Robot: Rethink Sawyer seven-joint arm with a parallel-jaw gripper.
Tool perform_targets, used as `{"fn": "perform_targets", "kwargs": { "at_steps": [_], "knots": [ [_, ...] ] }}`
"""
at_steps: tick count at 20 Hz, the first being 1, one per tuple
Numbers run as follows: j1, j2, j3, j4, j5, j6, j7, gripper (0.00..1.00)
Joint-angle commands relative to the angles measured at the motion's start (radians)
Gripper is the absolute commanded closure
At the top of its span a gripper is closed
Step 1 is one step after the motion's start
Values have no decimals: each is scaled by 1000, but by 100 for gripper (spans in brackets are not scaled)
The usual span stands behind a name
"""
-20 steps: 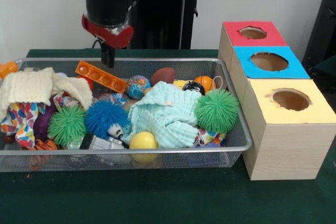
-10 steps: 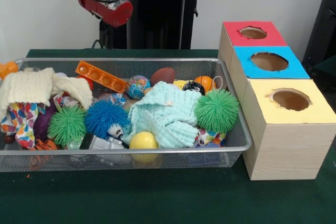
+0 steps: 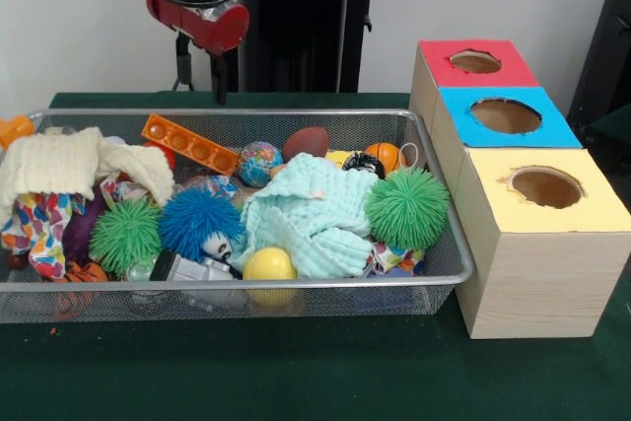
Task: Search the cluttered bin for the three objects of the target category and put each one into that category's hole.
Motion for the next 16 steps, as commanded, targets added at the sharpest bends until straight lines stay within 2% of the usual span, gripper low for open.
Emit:
{"fn": "perform_targets", "kwargs": {
  "at_steps": [1, 4, 16],
  "knots": [
    [-29, 22, 106, 71, 17, -88, 42, 0],
    [-32, 36, 119, 75, 19, -120, 55, 0],
    [-18, 172, 106, 27, -9, -266, 90, 0]
  ]
}}
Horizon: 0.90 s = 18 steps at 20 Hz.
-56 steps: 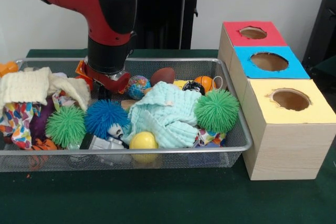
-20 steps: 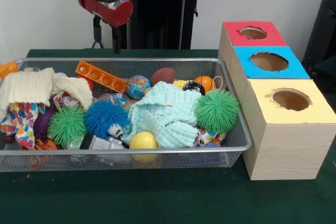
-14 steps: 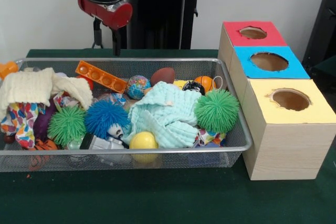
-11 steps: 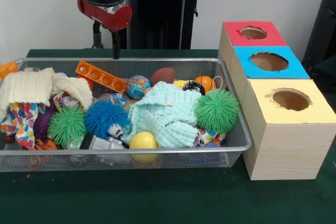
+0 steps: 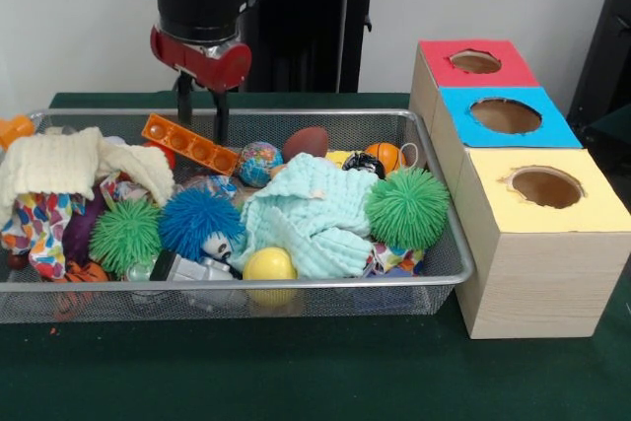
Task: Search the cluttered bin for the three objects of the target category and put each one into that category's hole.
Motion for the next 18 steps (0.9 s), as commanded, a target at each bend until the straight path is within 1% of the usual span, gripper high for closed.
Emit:
{"fn": "perform_targets", "kwargs": {
  "at_steps": [1, 11, 13, 18],
  "knots": [
    [-2, 105, 76, 13, -8, -78, 89, 0],
    [38, 185, 46, -16, -4, -129, 111, 0],
    [42, 200, 36, -21, -10, -132, 107, 0],
    [31, 242, 26, -20, -28, -185, 102, 0]
  ]
}}
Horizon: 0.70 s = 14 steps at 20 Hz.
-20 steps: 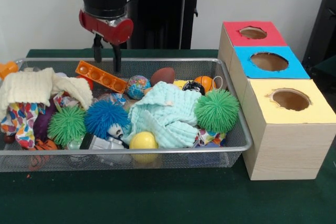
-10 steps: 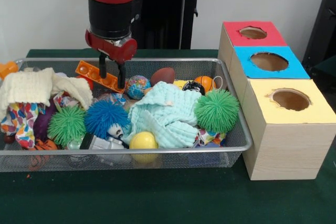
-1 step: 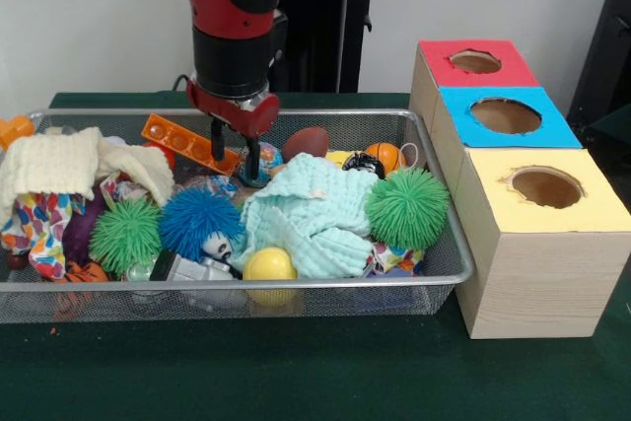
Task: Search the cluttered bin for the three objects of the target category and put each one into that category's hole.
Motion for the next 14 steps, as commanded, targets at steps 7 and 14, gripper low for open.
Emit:
{"fn": "perform_targets", "kwargs": {
  "at_steps": [7, 14],
  "knots": [
    [-3, 157, 10, -38, -39, -165, 94, 0],
    [-33, 170, -27, -73, -74, -150, 40, 0]
  ]
}}
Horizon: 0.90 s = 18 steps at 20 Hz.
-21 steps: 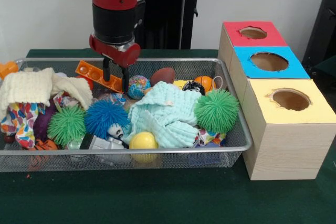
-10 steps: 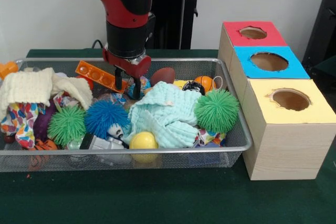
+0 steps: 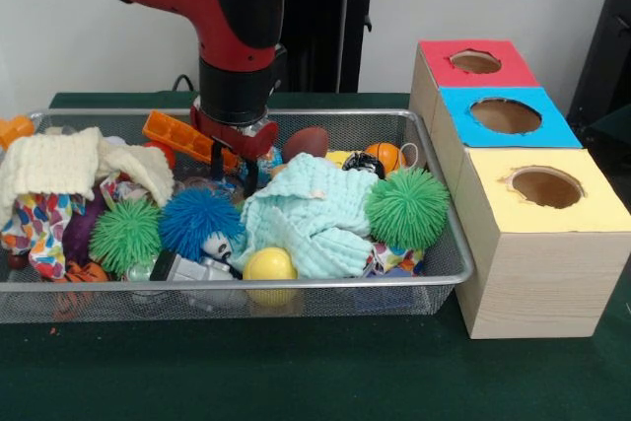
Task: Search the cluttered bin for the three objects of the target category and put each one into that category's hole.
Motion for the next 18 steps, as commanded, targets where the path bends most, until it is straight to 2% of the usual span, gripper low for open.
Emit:
{"fn": "perform_targets", "kwargs": {
  "at_steps": [1, 11, 18],
  "knots": [
    [-46, 69, -3, -69, -60, -28, 34, 0],
    [-50, 56, -13, -68, -77, -17, 48, 0],
    [1, 66, -82, -122, -94, 8, 43, 0]
  ]
}}
